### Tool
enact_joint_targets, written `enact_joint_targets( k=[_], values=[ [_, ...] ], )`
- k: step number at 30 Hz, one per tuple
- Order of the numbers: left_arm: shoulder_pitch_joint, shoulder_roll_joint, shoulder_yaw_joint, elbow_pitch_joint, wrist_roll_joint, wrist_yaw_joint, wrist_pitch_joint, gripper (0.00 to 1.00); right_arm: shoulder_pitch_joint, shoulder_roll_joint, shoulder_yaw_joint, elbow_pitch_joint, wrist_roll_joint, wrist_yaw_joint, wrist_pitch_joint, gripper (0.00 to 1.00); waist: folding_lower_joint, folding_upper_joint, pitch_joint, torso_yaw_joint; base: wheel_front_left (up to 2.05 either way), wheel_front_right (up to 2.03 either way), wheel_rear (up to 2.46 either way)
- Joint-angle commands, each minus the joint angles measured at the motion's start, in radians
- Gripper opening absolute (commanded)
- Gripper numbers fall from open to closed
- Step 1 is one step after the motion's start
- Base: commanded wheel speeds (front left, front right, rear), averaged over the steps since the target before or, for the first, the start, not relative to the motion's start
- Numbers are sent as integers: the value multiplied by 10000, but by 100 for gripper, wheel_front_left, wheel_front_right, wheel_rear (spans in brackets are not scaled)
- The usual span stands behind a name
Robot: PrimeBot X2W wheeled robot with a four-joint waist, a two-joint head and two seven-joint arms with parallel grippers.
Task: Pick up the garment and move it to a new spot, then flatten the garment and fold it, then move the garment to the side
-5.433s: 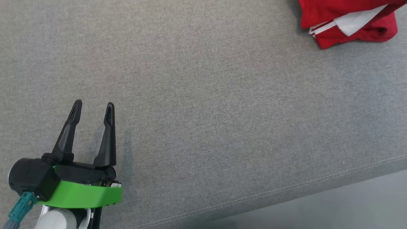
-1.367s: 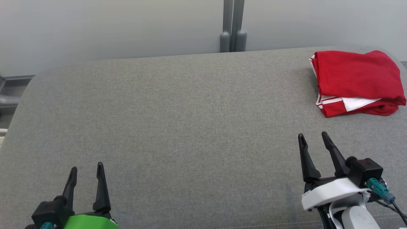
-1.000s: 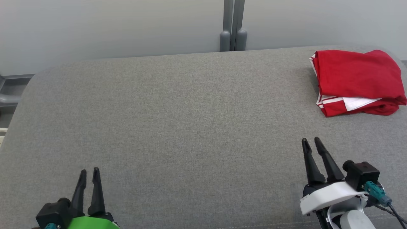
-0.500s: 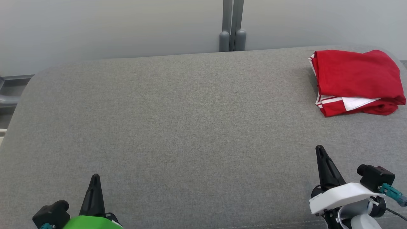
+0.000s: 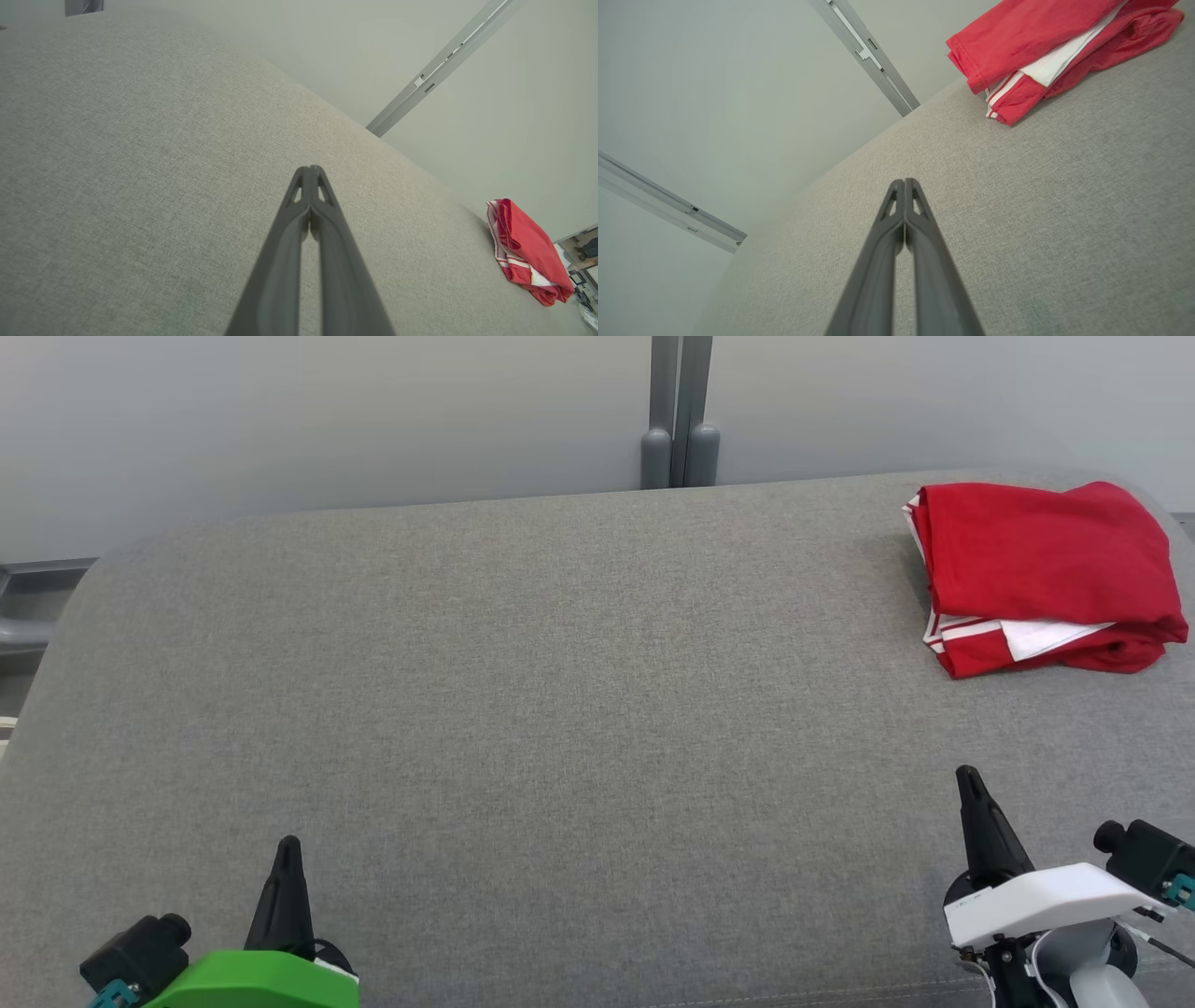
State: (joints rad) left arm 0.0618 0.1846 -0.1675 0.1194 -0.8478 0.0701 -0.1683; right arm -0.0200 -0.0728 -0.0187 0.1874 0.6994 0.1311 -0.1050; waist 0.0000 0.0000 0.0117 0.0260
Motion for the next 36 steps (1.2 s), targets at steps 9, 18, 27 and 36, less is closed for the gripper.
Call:
enact_joint_targets(
  k=[9,18,27,36],
  values=[
    [-479,-164,187,42,-1223,-346,179,0,-169,-161,-274,-89,1548,-1,406,0,0,0,-10,-23,0,0,0],
    [-635,-324,290,179,-2166,-584,340,0,-188,-233,-483,-63,2753,-1,751,0,0,0,-21,-47,0,0,0],
    [-774,-488,386,292,-3035,-814,486,0,-203,-289,-675,-37,3850,-1,1073,0,0,0,-31,-71,0,0,0],
    [-914,-620,481,396,-3823,-1012,619,0,-224,-330,-863,-12,4837,-1,1375,0,0,0,-41,-95,0,0,0]
  ],
)
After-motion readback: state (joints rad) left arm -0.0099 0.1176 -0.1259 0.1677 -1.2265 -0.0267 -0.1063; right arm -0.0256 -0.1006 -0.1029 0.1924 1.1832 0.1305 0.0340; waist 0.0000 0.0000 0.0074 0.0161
